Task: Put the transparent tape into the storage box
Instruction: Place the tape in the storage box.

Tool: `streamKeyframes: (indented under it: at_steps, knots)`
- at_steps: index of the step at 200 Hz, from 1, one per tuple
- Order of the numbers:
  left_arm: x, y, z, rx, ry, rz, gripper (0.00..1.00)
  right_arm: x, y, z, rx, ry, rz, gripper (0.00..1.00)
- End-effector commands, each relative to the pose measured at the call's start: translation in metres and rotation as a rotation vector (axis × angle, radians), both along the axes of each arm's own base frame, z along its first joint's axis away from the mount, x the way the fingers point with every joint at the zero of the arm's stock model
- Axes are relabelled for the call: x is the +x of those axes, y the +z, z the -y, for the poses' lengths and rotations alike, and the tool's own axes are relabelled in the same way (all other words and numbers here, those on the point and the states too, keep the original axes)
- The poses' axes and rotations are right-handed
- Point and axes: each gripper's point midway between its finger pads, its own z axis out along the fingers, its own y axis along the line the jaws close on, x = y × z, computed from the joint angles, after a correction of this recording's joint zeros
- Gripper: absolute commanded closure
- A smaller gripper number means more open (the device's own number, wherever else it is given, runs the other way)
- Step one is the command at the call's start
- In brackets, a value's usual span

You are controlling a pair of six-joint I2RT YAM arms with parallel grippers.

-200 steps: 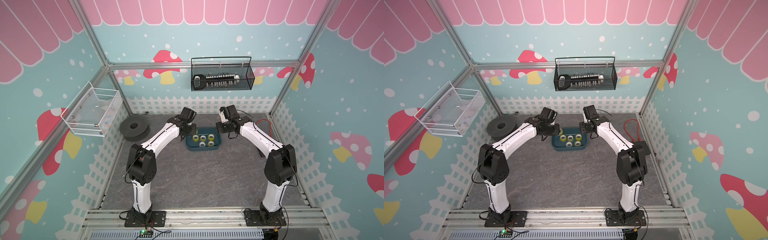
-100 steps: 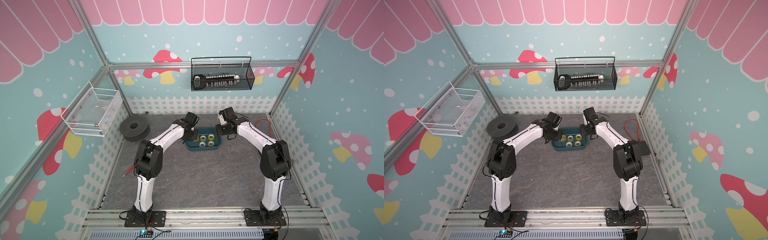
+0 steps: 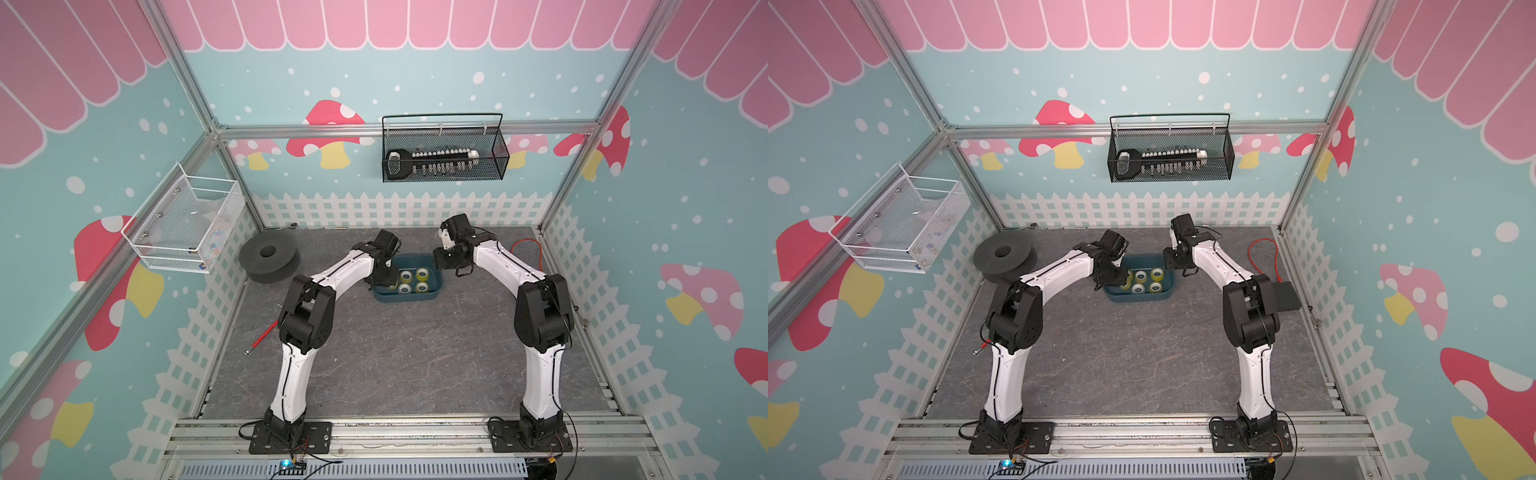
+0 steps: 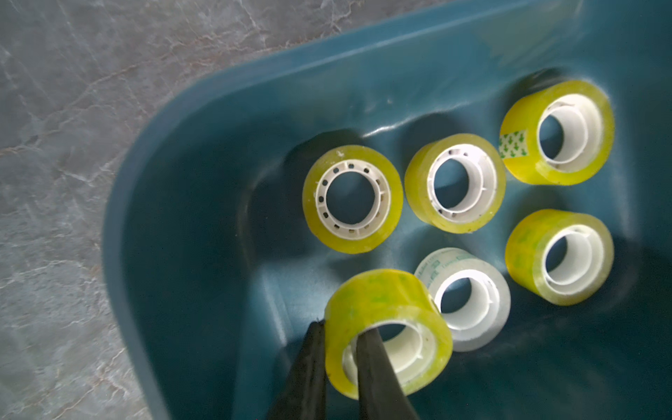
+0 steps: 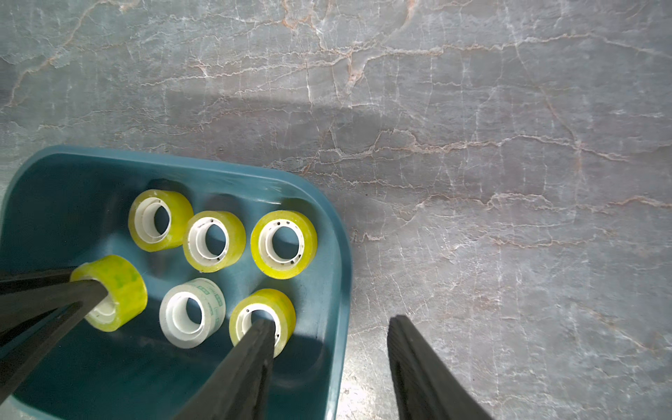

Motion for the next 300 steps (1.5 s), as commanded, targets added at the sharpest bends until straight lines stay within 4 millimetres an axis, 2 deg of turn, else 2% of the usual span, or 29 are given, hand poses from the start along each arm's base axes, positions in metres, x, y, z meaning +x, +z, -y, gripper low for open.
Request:
streamKeyframes:
  at_steps: [1,57,153,179,216,300]
  knots:
    - [-0.005,-0.007,0.000,0.013,-0.029,-0.019,0.83,0.000,-0.004,-0.002,0.005,0.001,-0.023,0.44]
    - [-0.013,-0.018,-0.010,0.071,-0.061,-0.033,0.82,-0.003,-0.006,-0.003,0.016,-0.001,-0.034,0.44]
    - [-0.020,-0.032,-0.012,0.100,-0.094,-0.064,0.80,-0.008,-0.008,-0.002,0.017,-0.007,-0.045,0.44]
    - [-0.022,-0.039,-0.013,0.111,-0.103,-0.085,0.75,-0.008,-0.009,-0.003,0.021,-0.007,-0.049,0.44]
    - [-0.022,-0.040,-0.014,0.121,-0.103,-0.084,0.66,-0.009,-0.008,-0.004,0.023,-0.007,-0.048,0.44]
    - [-0.020,-0.035,-0.019,0.142,-0.092,-0.069,0.63,-0.009,-0.008,-0.006,0.025,-0.002,-0.046,0.44]
